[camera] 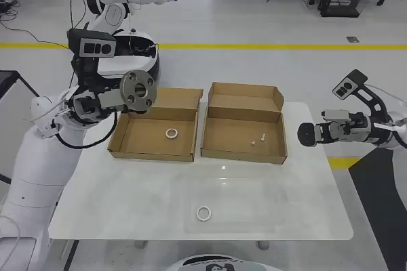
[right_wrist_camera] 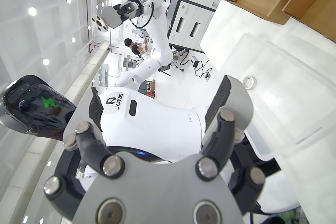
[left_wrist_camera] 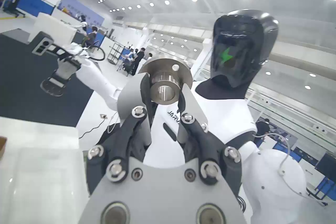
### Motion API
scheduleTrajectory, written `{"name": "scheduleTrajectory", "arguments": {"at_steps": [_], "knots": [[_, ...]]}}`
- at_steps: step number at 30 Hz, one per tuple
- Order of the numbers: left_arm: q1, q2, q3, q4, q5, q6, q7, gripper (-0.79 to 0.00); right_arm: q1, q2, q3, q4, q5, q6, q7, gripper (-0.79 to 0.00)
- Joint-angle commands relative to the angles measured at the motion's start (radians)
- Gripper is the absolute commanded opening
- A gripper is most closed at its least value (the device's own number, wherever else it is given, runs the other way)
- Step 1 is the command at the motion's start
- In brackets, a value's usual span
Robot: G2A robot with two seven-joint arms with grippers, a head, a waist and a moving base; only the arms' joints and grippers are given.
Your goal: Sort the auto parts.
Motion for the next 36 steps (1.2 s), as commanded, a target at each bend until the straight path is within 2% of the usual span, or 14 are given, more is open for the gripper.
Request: {"name": "scheduleTrajectory", "arguments": {"at_steps": [1, 8, 13, 21, 29, 36], "knots": [[0.008, -0.011, -0.016, -0.005, -0.041, 0.016, -0.016, -0.785, 0.000, 0.000, 0.000, 0.000, 0.000, 0.000, 0.000, 0.000], [0.036, -0.071, -0.082, -0.004, -0.186, 0.072, -0.072, -0.785, 0.000, 0.000, 0.000, 0.000, 0.000, 0.000, 0.000, 0.000], [0.048, -0.126, -0.133, -0.004, -0.288, 0.113, -0.113, -0.785, 0.000, 0.000, 0.000, 0.000, 0.000, 0.000, 0.000, 0.000], [0.053, -0.212, -0.213, 0.034, -0.279, 0.177, -0.177, -0.785, 0.000, 0.000, 0.000, 0.000, 0.000, 0.000, 0.000, 0.000], [0.053, -0.212, -0.213, 0.034, -0.279, 0.177, -0.177, -0.785, 0.000, 0.000, 0.000, 0.000, 0.000, 0.000, 0.000, 0.000], [0.087, -0.199, -0.221, -0.001, 0.021, 0.219, -0.133, -0.785, 0.000, 0.000, 0.000, 0.000, 0.000, 0.000, 0.000, 0.000]]}}
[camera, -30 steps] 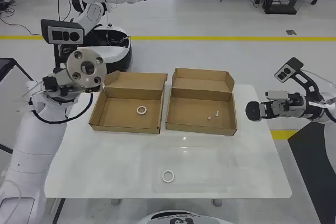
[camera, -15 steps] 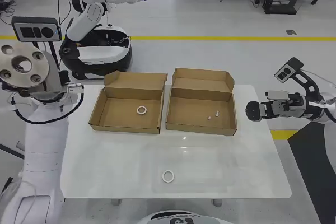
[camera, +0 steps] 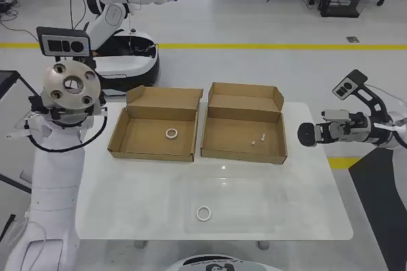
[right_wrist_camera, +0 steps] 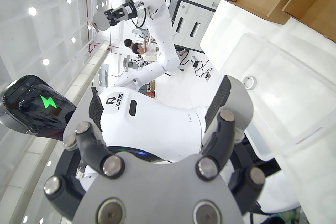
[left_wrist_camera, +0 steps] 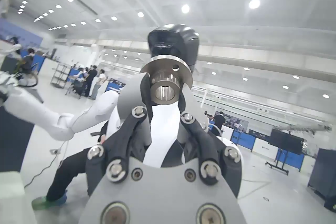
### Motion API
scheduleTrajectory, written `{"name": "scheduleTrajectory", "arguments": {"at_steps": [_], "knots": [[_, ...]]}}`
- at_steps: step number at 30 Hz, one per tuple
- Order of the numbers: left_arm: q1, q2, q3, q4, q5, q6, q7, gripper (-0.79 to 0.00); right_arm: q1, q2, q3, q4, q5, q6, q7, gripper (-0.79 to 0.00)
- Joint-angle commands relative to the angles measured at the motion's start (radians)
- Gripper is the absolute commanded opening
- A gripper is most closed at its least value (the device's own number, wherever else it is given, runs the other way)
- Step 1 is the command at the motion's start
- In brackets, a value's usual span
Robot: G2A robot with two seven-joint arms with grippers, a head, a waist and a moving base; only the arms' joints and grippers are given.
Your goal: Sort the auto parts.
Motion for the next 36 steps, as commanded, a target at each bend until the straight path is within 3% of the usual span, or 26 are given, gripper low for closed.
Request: {"name": "scheduleTrajectory", "arguments": {"at_steps": [1, 11, 15, 26, 36], "knots": [[0.005, 0.003, -0.001, -0.005, 0.078, 0.007, 0.008, -0.785, 0.000, 0.000, 0.000, 0.000, 0.000, 0.000, 0.000, 0.000], [0.022, 0.014, -0.004, -0.032, 0.280, 0.033, 0.022, -0.785, 0.000, 0.000, 0.000, 0.000, 0.000, 0.000, 0.000, 0.000], [0.028, 0.012, 0.002, -0.039, 0.236, 0.040, 0.025, -0.785, 0.000, 0.000, 0.000, 0.000, 0.000, 0.000, 0.000, 0.000], [0.049, -0.013, 0.027, -0.037, -0.130, 0.055, 0.029, -0.785, 0.000, 0.000, 0.000, 0.000, 0.000, 0.000, 0.000, 0.000], [0.052, -0.018, 0.021, -0.036, -0.067, 0.063, 0.017, -0.785, 0.000, 0.000, 0.000, 0.000, 0.000, 0.000, 0.000, 0.000]]}}
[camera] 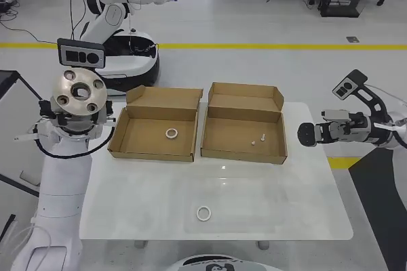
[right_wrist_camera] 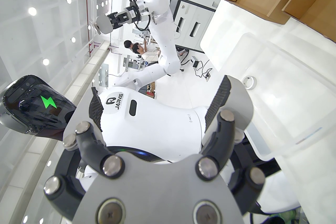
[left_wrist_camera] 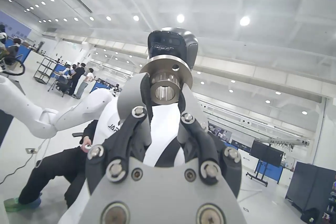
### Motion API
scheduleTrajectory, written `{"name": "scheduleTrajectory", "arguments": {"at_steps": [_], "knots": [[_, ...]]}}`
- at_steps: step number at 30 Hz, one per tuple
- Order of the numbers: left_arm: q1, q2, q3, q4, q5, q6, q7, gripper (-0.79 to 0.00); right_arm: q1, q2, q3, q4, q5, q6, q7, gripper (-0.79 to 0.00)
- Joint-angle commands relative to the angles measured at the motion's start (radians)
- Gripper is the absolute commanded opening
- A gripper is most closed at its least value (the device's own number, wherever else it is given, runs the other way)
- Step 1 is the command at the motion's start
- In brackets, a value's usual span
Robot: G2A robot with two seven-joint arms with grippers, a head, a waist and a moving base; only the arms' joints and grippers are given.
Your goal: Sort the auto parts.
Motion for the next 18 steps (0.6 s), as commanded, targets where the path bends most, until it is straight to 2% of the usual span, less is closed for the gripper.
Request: {"name": "scheduleTrajectory", "arguments": {"at_steps": [1, 10, 14, 18], "knots": [[0.000, 0.000, 0.000, -0.002, 0.033, 0.001, -0.002, -0.785, 0.000, 0.000, 0.000, 0.000, 0.000, 0.000, 0.000, 0.000], [-0.001, 0.007, 0.003, -0.006, 0.224, 0.013, -0.011, -0.785, 0.000, 0.000, 0.000, 0.000, 0.000, 0.000, 0.000, 0.000], [0.004, 0.004, 0.010, -0.009, 0.189, 0.011, -0.005, -0.785, 0.000, 0.000, 0.000, 0.000, 0.000, 0.000, 0.000, 0.000], [0.011, -0.004, 0.018, -0.012, 0.087, 0.008, 0.003, -0.785, 0.000, 0.000, 0.000, 0.000, 0.000, 0.000, 0.000, 0.000]]}}
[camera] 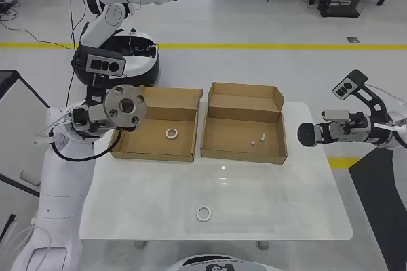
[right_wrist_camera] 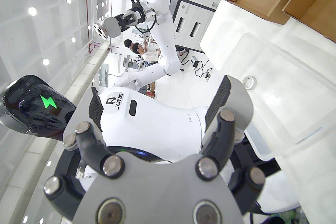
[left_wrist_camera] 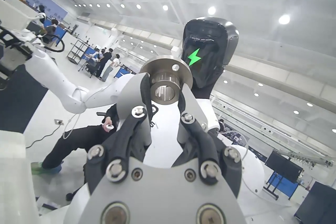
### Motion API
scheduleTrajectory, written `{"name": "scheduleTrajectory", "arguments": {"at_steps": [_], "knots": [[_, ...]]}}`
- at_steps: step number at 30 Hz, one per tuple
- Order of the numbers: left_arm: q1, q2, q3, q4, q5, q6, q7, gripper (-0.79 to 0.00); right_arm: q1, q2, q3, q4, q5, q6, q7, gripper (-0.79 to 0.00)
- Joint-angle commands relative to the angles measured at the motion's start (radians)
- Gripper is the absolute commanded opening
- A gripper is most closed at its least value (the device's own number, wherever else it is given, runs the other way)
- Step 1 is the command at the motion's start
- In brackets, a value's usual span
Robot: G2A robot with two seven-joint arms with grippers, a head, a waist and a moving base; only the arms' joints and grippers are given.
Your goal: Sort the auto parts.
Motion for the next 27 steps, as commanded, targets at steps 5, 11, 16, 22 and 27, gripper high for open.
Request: {"name": "scheduleTrajectory", "arguments": {"at_steps": [5, 11, 16, 22, 27], "knots": [[0.004, -0.013, 0.012, 0.000, -0.161, -0.006, -0.009, -0.785, 0.000, 0.000, 0.000, 0.000, 0.000, 0.000, 0.000, 0.000], [0.001, -0.020, 0.011, 0.005, -0.187, -0.005, -0.017, -0.785, 0.000, 0.000, 0.000, 0.000, 0.000, 0.000, 0.000, 0.000], [0.000, -0.021, 0.010, 0.005, -0.180, -0.005, -0.021, -0.785, 0.000, 0.000, 0.000, 0.000, 0.000, 0.000, 0.000, 0.000], [0.000, -0.021, 0.010, 0.005, -0.180, -0.005, -0.021, -0.785, 0.000, 0.000, 0.000, 0.000, 0.000, 0.000, 0.000, 0.000], [0.000, -0.021, 0.010, 0.005, -0.180, -0.005, -0.021, -0.785, 0.000, 0.000, 0.000, 0.000, 0.000, 0.000, 0.000, 0.000]]}}
